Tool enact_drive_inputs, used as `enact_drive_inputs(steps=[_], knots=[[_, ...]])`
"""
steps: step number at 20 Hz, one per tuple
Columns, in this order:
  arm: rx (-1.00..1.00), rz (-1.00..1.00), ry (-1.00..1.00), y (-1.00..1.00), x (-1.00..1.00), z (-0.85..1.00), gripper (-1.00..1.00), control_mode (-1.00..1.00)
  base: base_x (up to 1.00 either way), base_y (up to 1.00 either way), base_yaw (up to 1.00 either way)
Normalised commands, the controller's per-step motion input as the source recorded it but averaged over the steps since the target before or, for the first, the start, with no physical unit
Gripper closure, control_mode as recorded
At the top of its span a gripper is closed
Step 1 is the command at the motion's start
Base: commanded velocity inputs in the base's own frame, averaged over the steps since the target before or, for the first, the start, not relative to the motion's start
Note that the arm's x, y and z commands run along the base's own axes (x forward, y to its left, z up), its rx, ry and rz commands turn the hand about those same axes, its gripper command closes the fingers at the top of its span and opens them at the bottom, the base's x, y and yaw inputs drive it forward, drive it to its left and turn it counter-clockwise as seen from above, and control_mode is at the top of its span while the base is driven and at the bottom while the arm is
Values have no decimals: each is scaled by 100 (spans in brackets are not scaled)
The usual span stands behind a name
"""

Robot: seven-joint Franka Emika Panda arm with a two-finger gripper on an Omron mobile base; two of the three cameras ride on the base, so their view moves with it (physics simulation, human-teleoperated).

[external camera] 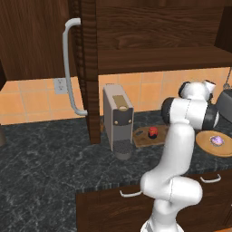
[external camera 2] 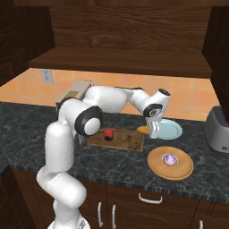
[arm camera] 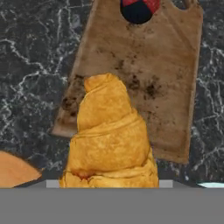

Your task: From the different types of pastries on the counter, select a croissant and place it on the cutting board. Then retrieve a jar of jam from the cabinet and place it alongside the croissant on the cutting board.

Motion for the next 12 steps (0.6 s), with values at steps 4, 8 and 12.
enact_drive_inputs(steps=[4,8,12], knots=[[-9,7,-26,69,-100,91,100,-100,0,0,0],[-21,9,-39,67,-91,74,100,-100,0,0,0],[-22,2,-6,9,-16,36,100,-100,0,0,0]])
